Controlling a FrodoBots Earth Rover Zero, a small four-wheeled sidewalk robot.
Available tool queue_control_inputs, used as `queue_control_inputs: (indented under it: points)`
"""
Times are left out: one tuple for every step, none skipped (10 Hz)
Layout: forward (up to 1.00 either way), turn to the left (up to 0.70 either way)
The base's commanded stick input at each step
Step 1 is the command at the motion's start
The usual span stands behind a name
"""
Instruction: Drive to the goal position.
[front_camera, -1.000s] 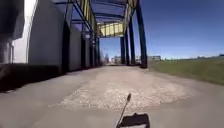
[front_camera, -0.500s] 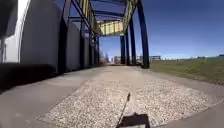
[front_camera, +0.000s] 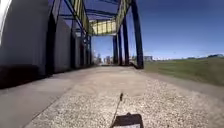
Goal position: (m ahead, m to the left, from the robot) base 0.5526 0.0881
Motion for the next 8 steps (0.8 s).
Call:
queue_control_inputs:
  points:
    - [1.00, 0.00]
    - [1.00, 0.00]
    - [1.00, 0.00]
    - [1.00, 0.00]
    - [1.00, 0.00]
    - [1.00, 0.00]
    - [1.00, 0.00]
    - [1.00, 0.00]
